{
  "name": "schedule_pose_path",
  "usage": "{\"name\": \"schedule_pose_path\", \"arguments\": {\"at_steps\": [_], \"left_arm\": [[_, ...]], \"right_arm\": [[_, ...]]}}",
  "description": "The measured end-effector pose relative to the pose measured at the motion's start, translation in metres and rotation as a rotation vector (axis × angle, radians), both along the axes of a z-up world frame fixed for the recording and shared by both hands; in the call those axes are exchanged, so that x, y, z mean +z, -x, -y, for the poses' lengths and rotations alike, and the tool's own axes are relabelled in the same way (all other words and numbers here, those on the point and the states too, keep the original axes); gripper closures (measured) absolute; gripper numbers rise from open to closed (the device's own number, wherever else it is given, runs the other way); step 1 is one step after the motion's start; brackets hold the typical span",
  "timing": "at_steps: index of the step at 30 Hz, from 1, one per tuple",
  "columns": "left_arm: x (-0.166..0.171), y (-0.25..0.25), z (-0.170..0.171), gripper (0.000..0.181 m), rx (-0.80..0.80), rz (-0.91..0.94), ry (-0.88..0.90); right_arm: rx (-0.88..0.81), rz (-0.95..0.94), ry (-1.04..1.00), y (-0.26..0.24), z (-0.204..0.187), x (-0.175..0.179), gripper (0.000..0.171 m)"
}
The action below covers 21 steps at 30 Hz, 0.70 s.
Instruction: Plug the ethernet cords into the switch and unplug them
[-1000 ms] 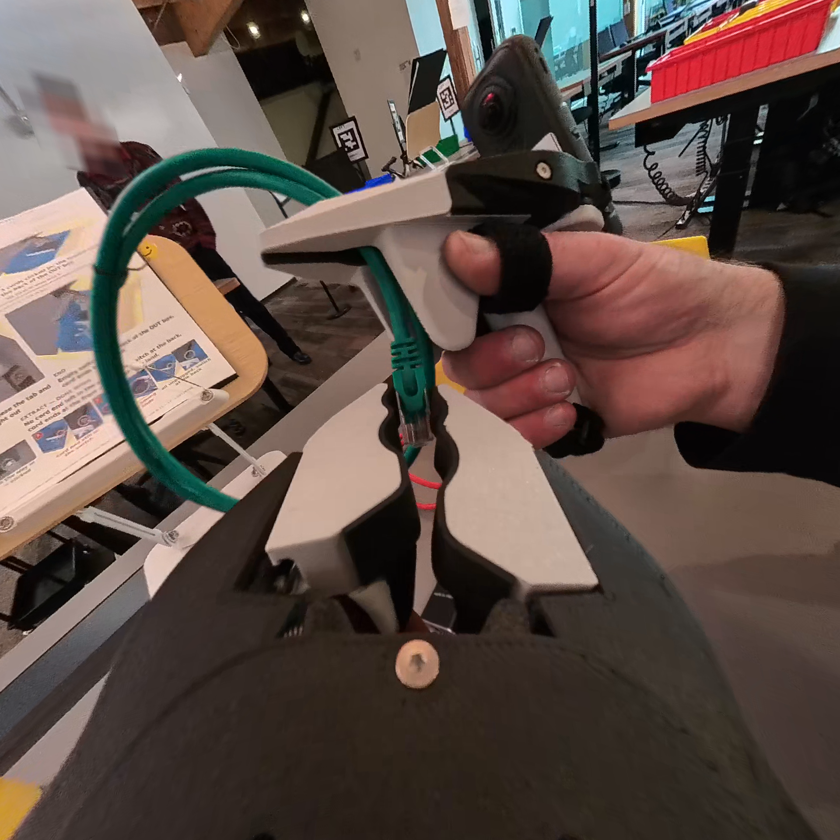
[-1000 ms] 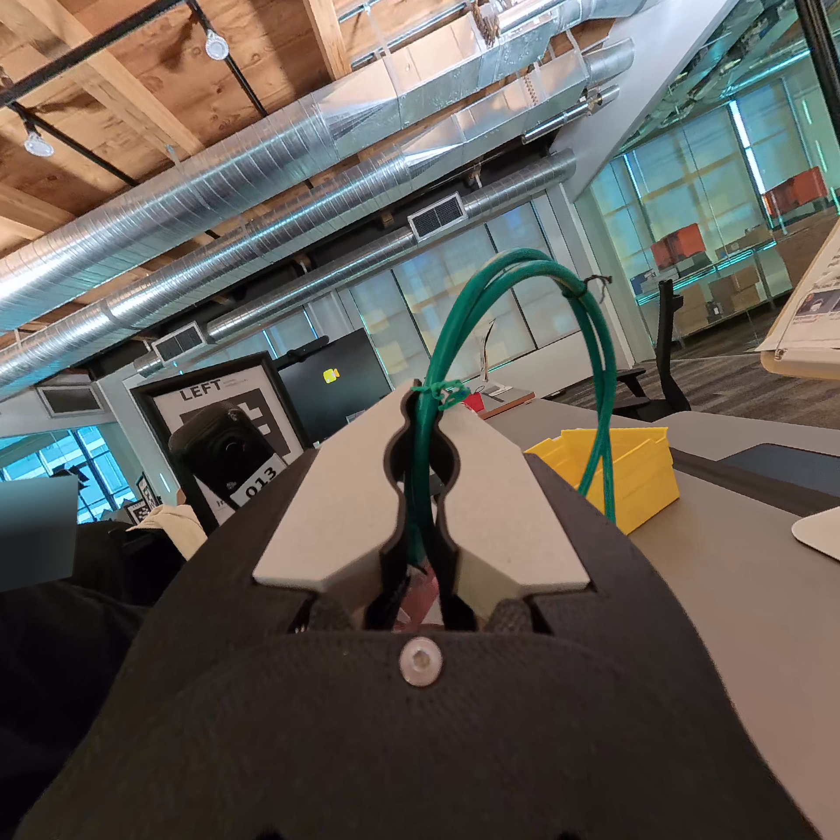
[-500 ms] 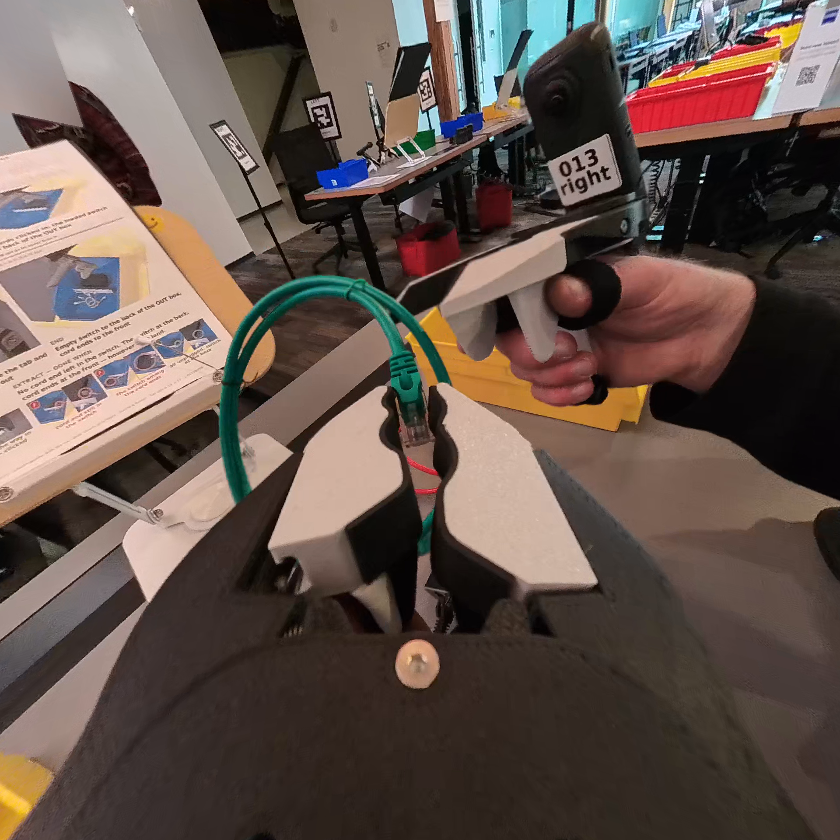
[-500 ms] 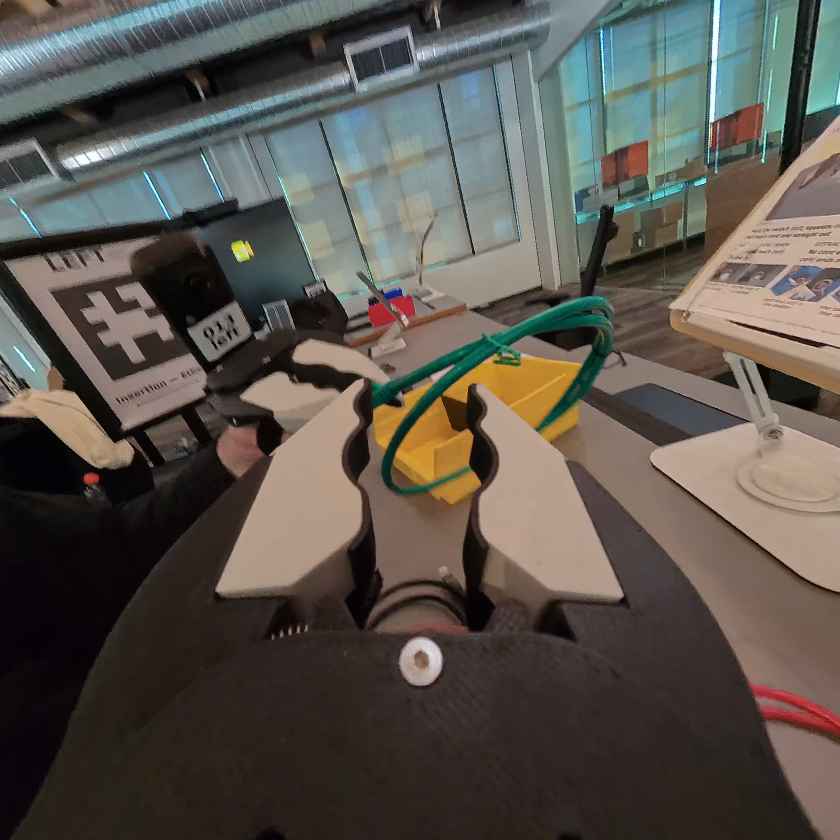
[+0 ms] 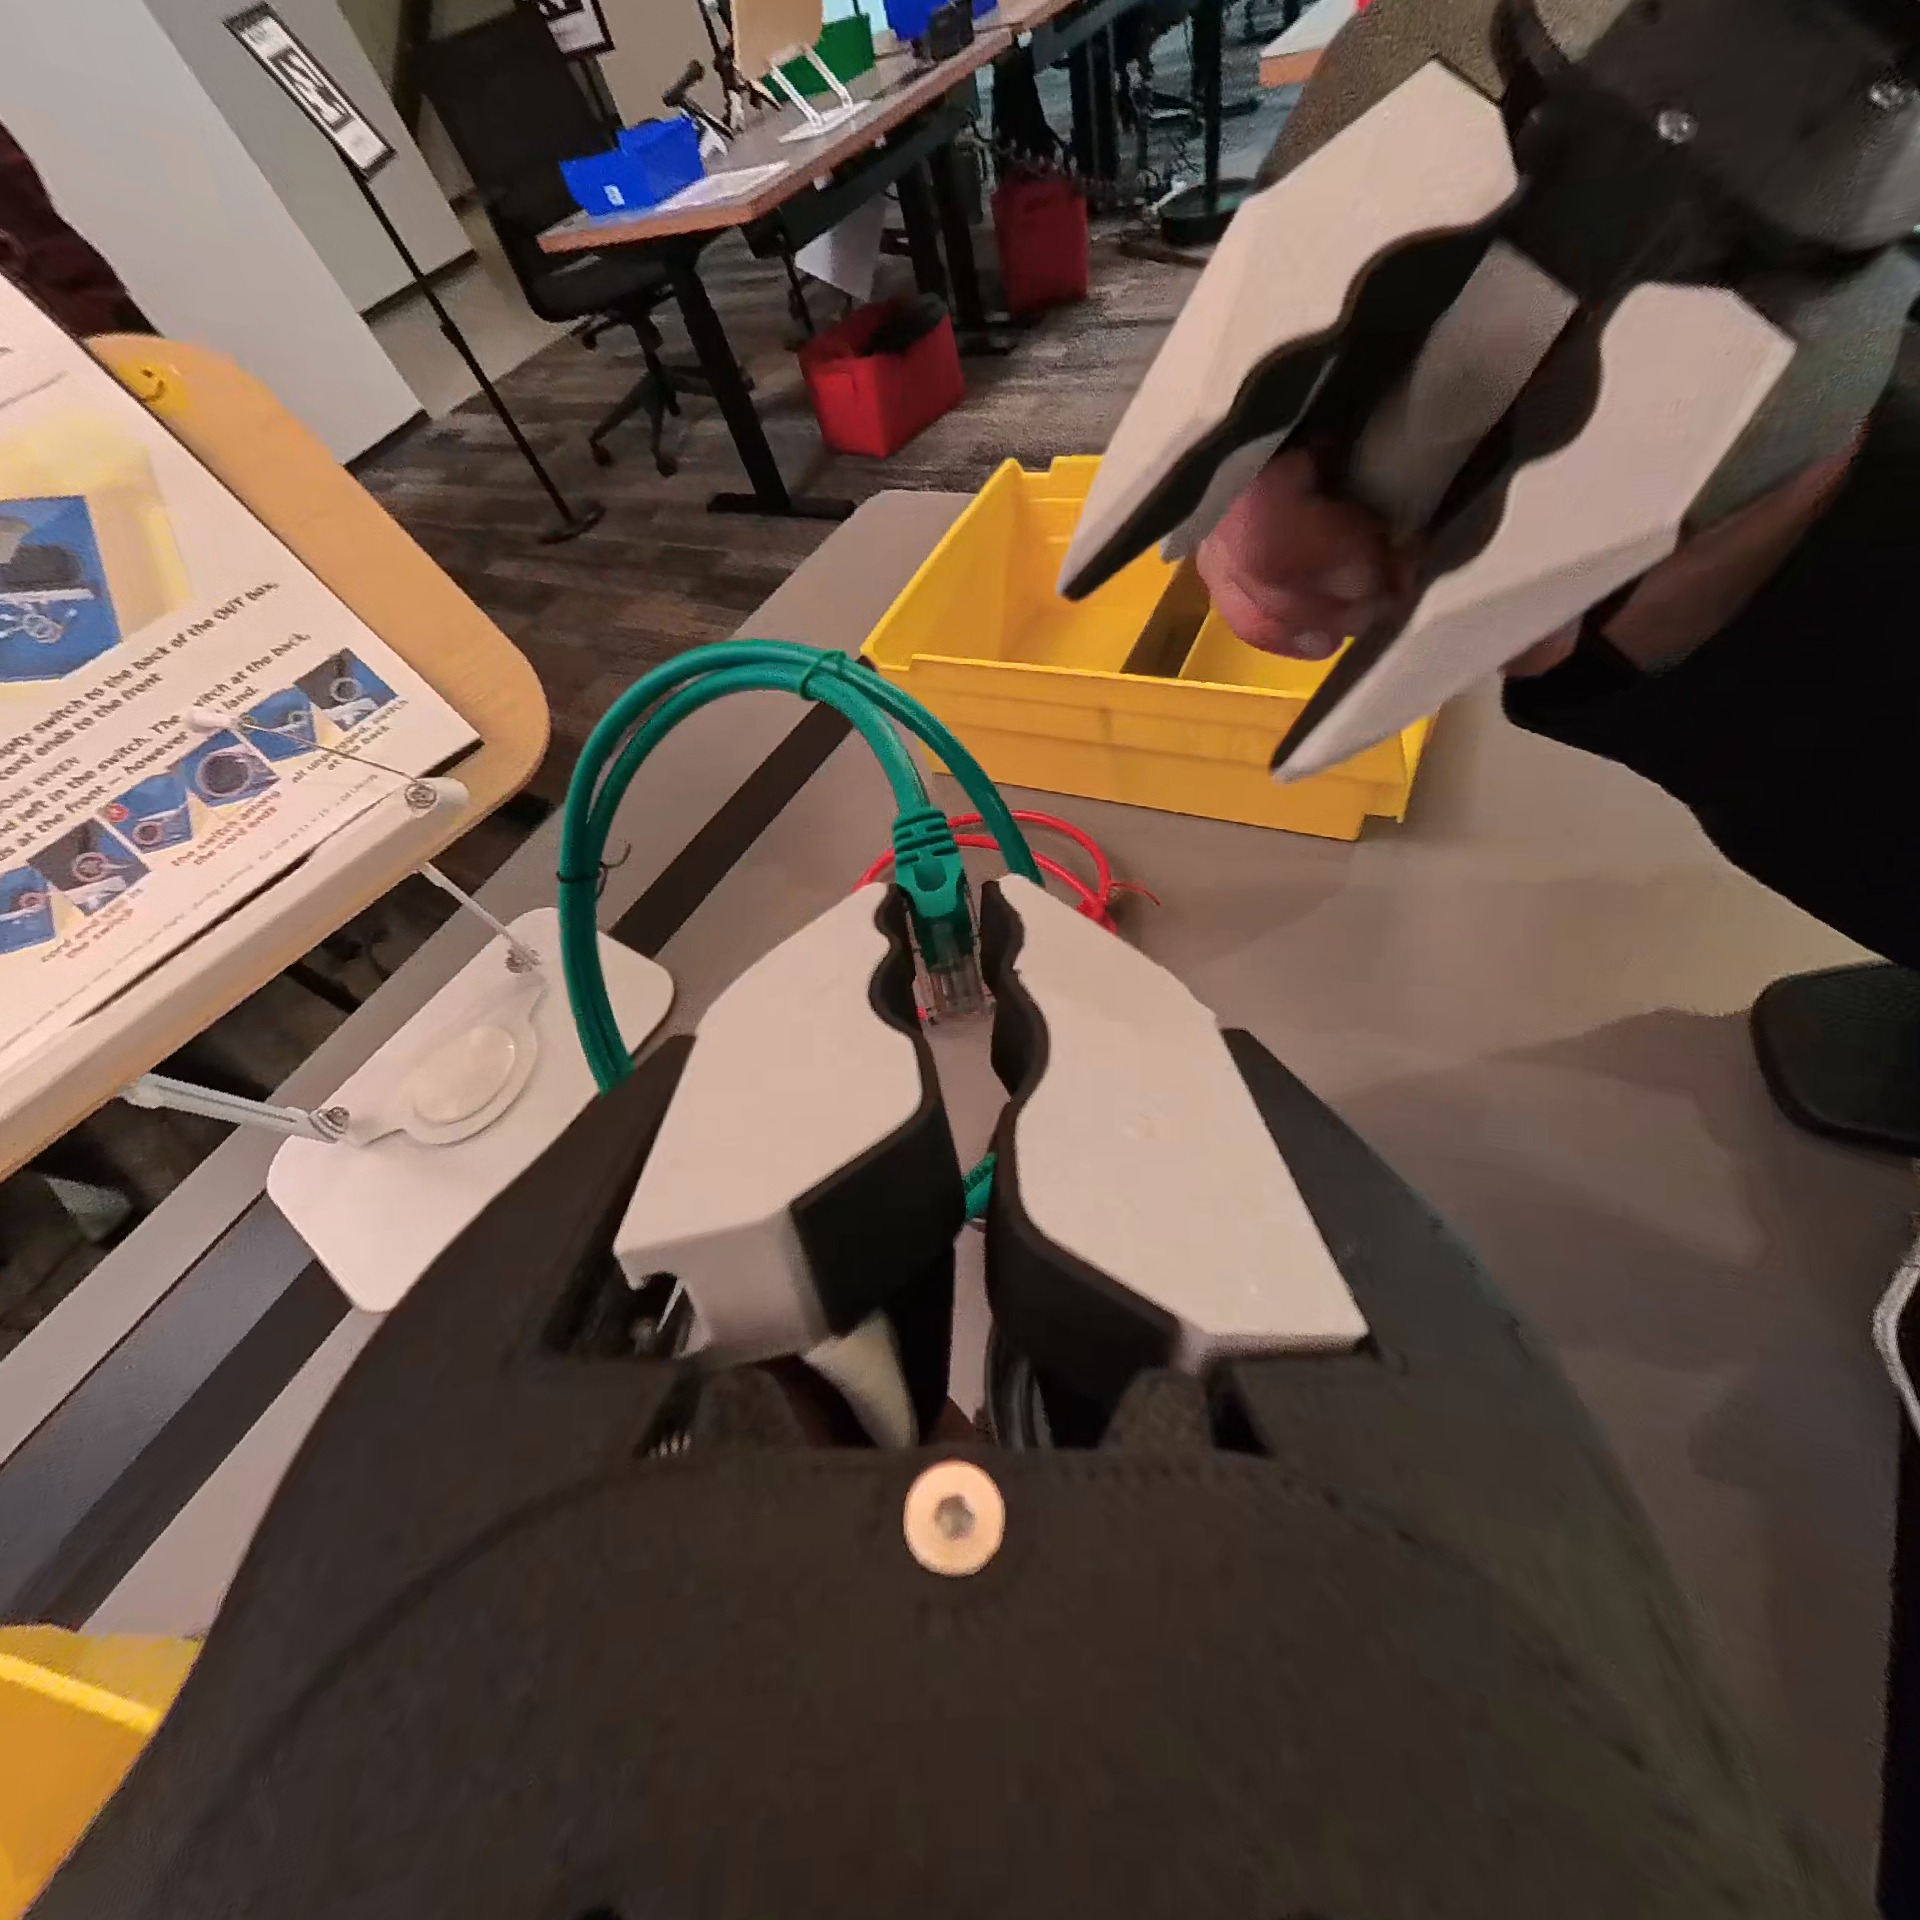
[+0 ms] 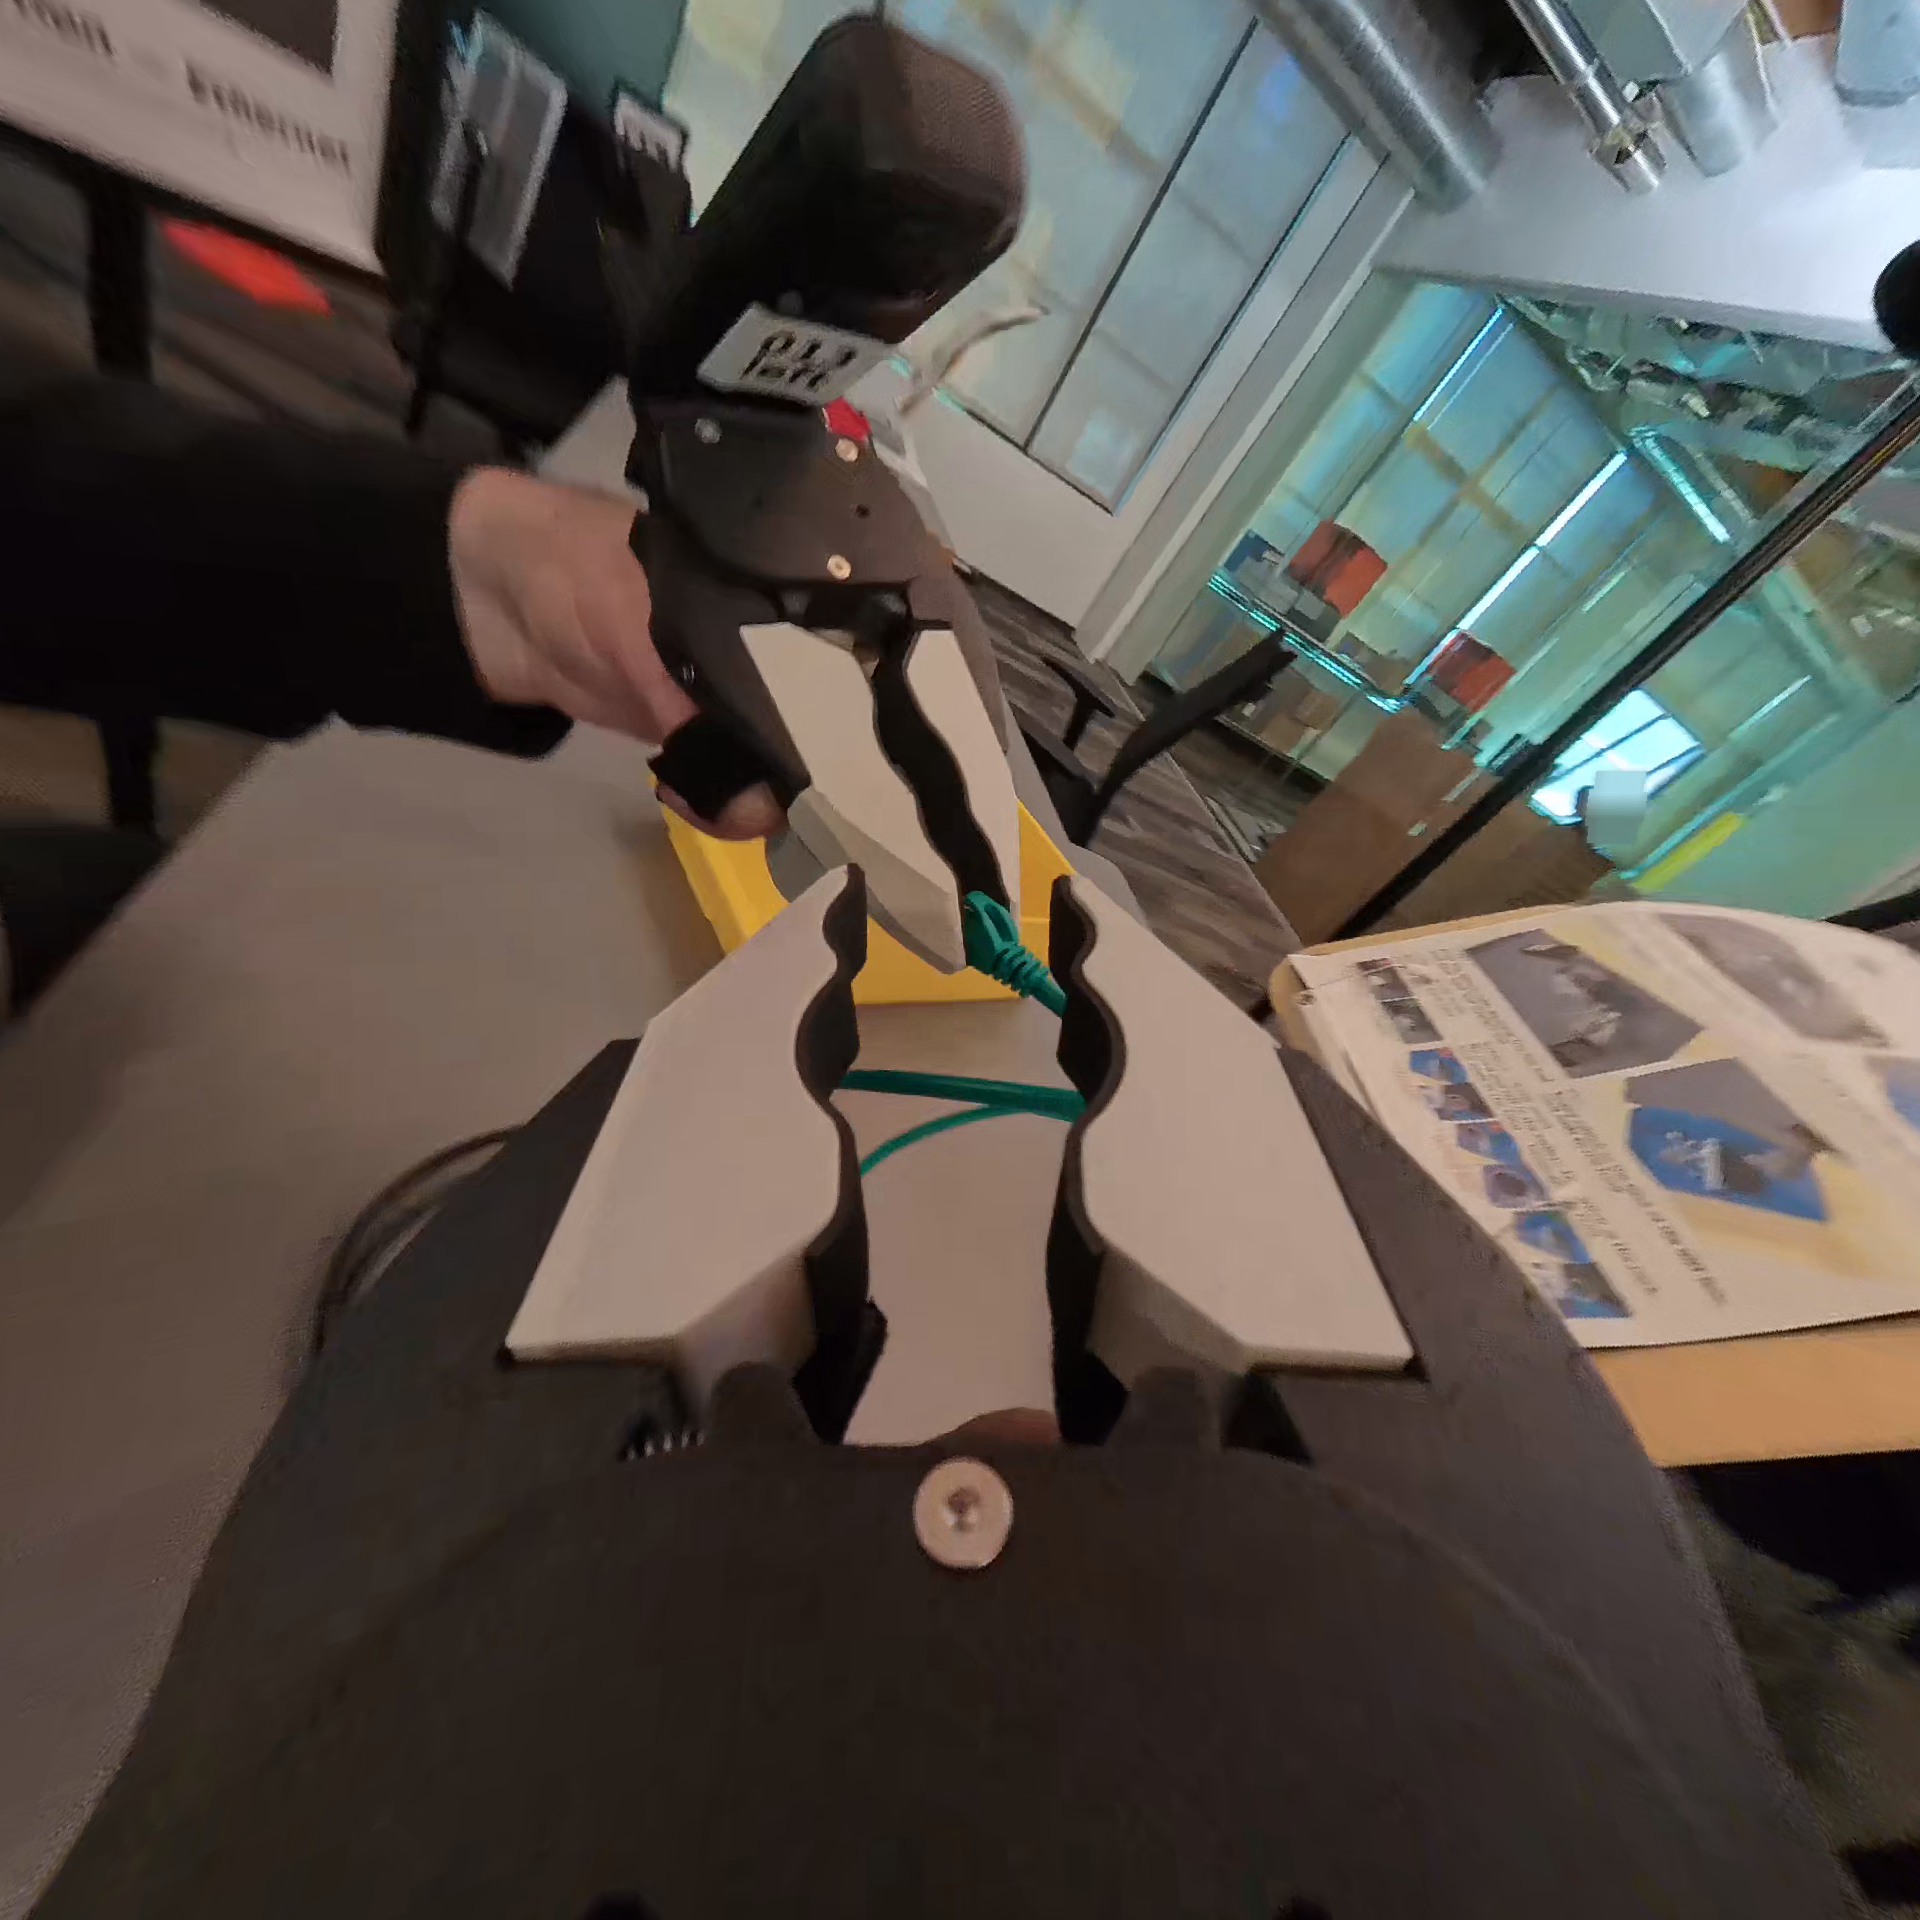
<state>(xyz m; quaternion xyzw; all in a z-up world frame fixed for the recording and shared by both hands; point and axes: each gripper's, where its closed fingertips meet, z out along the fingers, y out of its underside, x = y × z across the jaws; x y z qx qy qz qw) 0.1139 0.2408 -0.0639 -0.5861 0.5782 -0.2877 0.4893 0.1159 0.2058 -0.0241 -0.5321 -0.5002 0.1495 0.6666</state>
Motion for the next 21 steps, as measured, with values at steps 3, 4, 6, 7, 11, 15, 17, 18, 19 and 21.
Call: {"name": "schedule_pose_path", "arguments": {"at_steps": [3, 4, 6, 7, 11, 15, 17, 18, 19, 21], "left_arm": [[-0.001, 0.0, 0.002, 0.174, -0.028, -0.023, 0.031], [-0.002, 0.0, 0.002, 0.173, -0.039, -0.032, 0.041], [-0.002, 0.001, 0.002, 0.175, -0.053, -0.048, 0.062], [-0.002, 0.002, 0.003, 0.175, -0.066, -0.051, 0.072], [0.001, 0.004, 0.006, 0.175, -0.091, -0.056, 0.091], [0.003, 0.005, 0.01, 0.175, -0.114, -0.065, 0.106], [0.002, 0.004, 0.013, 0.175, -0.126, -0.072, 0.112], [0.002, 0.003, 0.015, 0.175, -0.132, -0.074, 0.113], [0.001, 0.002, 0.016, 0.175, -0.136, -0.075, 0.114], [0.001, 0.001, 0.018, 0.175, -0.145, -0.083, 0.117]], "right_arm": [[-0.043, 0.101, -0.093, 0.009, -0.001, -0.005, 0.135], [-0.046, 0.12, -0.116, 0.012, 0.0, -0.005, 0.134], [-0.064, 0.161, -0.152, 0.016, -0.002, -0.008, 0.134], [-0.083, 0.19, -0.167, 0.017, -0.004, -0.011, 0.134], [-0.142, 0.295, -0.191, 0.017, -0.016, -0.027, 0.135], [-0.206, 0.342, -0.222, 0.011, -0.026, -0.032, 0.134], [-0.206, 0.344, -0.229, 0.012, -0.027, -0.033, 0.134], [-0.21, 0.355, -0.23, 0.012, -0.028, -0.035, 0.134], [-0.213, 0.367, -0.232, 0.012, -0.029, -0.037, 0.134], [-0.209, 0.375, -0.237, 0.014, -0.029, -0.039, 0.139]]}}
